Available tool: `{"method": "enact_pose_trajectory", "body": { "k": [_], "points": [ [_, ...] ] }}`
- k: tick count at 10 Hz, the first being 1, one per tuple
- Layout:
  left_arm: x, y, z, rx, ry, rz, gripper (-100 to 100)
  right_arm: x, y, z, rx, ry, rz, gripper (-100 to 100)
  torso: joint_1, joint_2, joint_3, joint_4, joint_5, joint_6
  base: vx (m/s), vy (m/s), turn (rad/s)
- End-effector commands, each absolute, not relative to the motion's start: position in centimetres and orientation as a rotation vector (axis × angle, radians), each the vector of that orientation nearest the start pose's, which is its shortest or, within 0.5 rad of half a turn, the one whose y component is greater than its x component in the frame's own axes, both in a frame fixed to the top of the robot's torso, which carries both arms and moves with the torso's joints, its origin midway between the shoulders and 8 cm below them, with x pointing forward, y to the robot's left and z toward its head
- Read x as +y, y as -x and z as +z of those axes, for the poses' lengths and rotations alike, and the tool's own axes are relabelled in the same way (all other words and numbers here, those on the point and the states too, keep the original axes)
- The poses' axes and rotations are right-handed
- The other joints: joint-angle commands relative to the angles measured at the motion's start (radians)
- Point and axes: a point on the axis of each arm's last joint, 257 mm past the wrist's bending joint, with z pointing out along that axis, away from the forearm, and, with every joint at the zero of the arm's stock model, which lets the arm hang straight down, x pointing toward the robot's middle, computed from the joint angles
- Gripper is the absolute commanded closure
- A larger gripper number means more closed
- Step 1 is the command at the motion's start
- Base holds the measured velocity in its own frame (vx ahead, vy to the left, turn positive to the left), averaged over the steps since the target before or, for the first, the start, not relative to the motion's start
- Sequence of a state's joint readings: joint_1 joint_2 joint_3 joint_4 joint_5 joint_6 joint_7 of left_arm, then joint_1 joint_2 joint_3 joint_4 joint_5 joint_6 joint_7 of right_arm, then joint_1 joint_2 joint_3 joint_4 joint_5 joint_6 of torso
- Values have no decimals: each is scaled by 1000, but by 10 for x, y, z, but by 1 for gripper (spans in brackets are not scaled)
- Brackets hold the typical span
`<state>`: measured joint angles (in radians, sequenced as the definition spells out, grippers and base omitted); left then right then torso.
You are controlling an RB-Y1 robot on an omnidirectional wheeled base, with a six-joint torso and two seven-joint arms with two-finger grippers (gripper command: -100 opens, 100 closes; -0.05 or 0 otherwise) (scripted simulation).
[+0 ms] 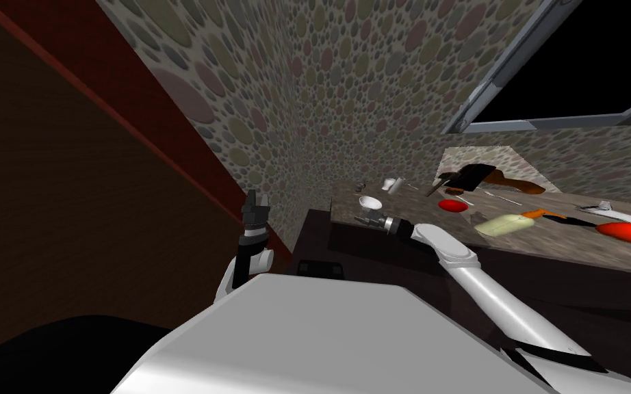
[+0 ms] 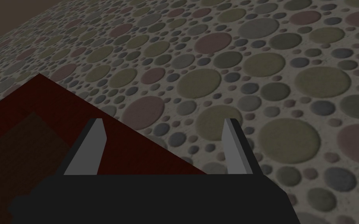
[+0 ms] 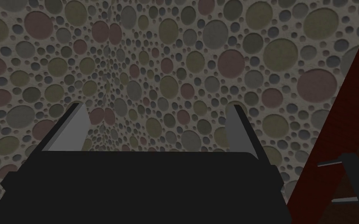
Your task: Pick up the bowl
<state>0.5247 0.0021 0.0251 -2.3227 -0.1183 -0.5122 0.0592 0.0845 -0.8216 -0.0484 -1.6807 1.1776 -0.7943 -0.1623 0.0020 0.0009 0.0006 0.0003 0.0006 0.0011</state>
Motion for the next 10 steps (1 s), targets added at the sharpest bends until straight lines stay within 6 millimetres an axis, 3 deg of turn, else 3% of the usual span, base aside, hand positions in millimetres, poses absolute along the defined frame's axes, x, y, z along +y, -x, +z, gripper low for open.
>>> {"method": "enact_pose_trajectory", "body": {
  "k": [1, 2, 3, 4, 5, 6, 7, 8, 9, 10],
  "points": [
    [273, -333, 37, 649, 575, -1256, 0, -277, -448, -199, 1688, 862, 381, -100, 0, 0, 0, 0, 0, 0, 5, 19, -28],
    [273, -333, 37, 649, 575, -1256, 0, -297, -451, -209, 1741, 898, 334, -100, -1, 0, 0, 0, 0, 0, 7, 38, 157],
    [273, -333, 37, 649, 575, -1256, 0, -300, -451, -212, 1749, 915, 313, -100, -1, -1, 0, 0, 0, -1, 7, 36, 91],
    [273, -333, 37, 649, 575, -1256, 0, -320, -454, -219, 1800, 938, 273, -100, -1, -1, 0, 0, 0, 0, 6, 43, 124],
    [273, -333, 37, 649, 575, -1256, 0, -324, -454, -224, 1810, 959, 247, -100, 0, -1, 0, 0, 0, 0, 8, 39, 72],
    [273, -333, 37, 649, 575, -1256, 0, -346, -455, -229, 1863, 976, 205, -100, 0, -1, 0, 0, 0, 0, 12, 46, 164],
    [273, -333, 37, 649, 575, -1256, 0, -350, -455, -234, 1872, 997, 179, -100, 0, -1, -1, 0, 0, -1, 12, 37, 58],
    [273, -333, 37, 649, 575, -1256, 0, -373, -456, -239, 1927, 1011, 133, -100, 0, -1, -1, 0, 0, 0, 18, 48, 125],
    [273, -333, 37, 649, 575, -1256, 0, -376, -456, -241, 1933, 1026, 113, -100, 0, -1, -1, 0, 0, 0, 15, 33, 68],
    [273, -333, 37, 649, 575, -1256, 0, -401, -455, -245, 1989, 1037, 64, -100, -1, -1, -1, 0, 0, 0, 14, 36, 121]
  ]
}}
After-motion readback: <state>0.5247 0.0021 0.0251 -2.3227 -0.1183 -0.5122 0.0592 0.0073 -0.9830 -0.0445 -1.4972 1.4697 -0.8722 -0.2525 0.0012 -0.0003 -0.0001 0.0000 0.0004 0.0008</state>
